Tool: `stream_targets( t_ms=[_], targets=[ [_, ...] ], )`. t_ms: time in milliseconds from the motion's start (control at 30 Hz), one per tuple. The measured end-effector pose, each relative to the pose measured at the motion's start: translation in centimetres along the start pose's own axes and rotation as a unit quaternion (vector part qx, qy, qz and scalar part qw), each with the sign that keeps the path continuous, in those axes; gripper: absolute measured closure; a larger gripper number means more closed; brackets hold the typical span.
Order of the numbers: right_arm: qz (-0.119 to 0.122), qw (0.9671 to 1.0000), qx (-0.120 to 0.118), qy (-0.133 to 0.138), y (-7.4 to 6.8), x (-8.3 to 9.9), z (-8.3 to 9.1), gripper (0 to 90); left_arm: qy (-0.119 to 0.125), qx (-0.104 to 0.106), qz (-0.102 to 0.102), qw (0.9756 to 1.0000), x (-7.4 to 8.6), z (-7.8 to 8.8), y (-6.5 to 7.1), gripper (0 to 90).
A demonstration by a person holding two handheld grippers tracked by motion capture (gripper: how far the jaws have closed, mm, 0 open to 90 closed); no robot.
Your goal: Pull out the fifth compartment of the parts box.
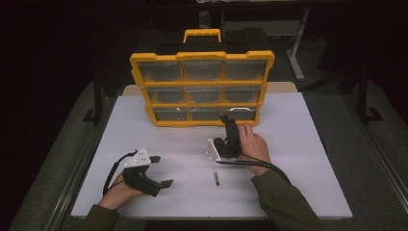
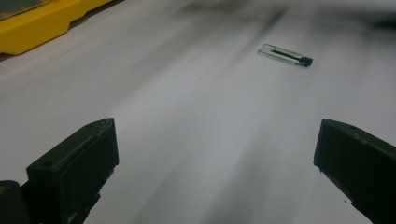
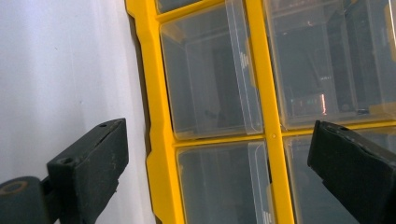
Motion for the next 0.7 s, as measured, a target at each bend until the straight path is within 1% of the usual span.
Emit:
stream_targets(
  t_ms=[33, 133, 300, 367, 400, 433, 467, 633, 700],
  targets=[
    [0.017, 0.9998, 0.002, 0.003, 0.12, 0.0, -0.07, 4.6, 0.0, 0.0, 0.0, 1.0, 0.0, 0.0, -0.01, 0.0],
    [0.025, 0.9997, 0.005, 0.003, 0.11, -0.06, -0.05, 4.6, -0.001, 0.0, -0.001, 1.0, 0.02, 0.0, -0.01, 0.0],
    [0.028, 0.9996, 0.008, 0.002, 0.03, -0.11, -0.01, 4.7, -0.001, -0.003, -0.003, 1.0, 0.04, -0.08, -0.03, 0.0],
    [0.028, 0.9996, 0.009, 0.004, 0.06, -0.15, 0.01, 4.8, -0.008, -0.007, -0.01, 0.9999, 0.12, -0.09, -0.04, 0.0],
    [0.029, 0.9995, 0.009, 0.005, 0.09, -0.17, 0.03, 4.7, -0.007, -0.009, -0.008, 0.9999, 0.11, -0.15, 0.04, 0.0],
    [0.031, 0.9995, 0.009, 0.005, 0.09, -0.2, 0.03, 4.8, -0.008, -0.011, -0.01, 0.9999, 0.13, -0.18, 0.07, 0.0],
    [0.032, 0.9994, 0.009, 0.006, 0.09, -0.22, 0.02, 4.8, -0.012, -0.013, -0.016, 0.9997, 0.15, -0.18, 0.02, 0.0],
    [0.045, 0.9989, 0.013, 0.006, -0.12, -0.33, 0.02, 4.8, -0.017, -0.023, -0.019, 0.9994, 0.32, -0.3, -0.15, 0.0],
    [0.046, 0.9988, 0.013, 0.007, -0.15, -0.37, 0.01, 4.8, -0.016, -0.026, -0.016, 0.9994, 0.35, -0.24, -0.2, 0.0]
  ],
)
Point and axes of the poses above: each handheld gripper's, and its own axes: z roughly backward along the jaws, x roughly out of its underside, y roughly to its right, the point moved 5 cm from there along -z, roughly forward along the jaws, and after that the axes turned 14 degrees about -z, right-handed, at the moved point
